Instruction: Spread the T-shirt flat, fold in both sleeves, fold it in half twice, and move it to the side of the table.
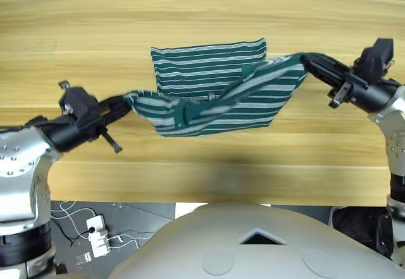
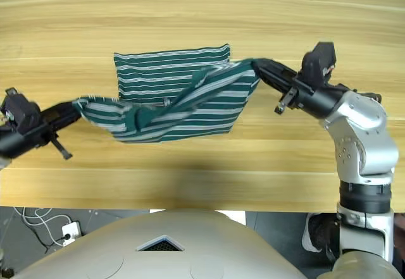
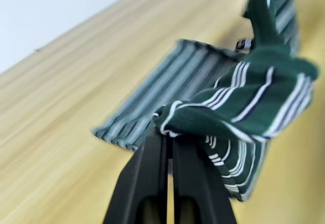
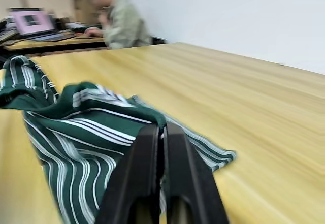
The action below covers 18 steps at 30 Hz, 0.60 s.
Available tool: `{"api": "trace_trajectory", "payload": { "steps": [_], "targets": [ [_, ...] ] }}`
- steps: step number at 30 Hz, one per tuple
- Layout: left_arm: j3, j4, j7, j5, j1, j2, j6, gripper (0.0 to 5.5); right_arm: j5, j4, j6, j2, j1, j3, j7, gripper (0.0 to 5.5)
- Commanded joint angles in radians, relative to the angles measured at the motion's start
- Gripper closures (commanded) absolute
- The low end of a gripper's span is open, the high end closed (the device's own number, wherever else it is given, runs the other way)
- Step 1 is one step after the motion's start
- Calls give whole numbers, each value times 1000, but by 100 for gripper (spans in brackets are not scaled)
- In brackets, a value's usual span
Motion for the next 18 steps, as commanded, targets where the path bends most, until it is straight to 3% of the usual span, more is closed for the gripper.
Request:
{"api": "trace_trajectory", "payload": {
  "steps": [1, 11, 18],
  "targets": [
    [-66, 114, 85, -37, -210, -47, 126, 550, -93, 166, -14, 73, -154, 39, -52, 549],
    [-234, 481, 306, 98, -483, -219, 240, 550, -316, 565, -92, 261, -340, 151, -115, 549],
    [-171, 715, 405, 102, -566, -321, 212, 550, -370, 887, -200, 337, -467, 95, -167, 549]
  ]
}}
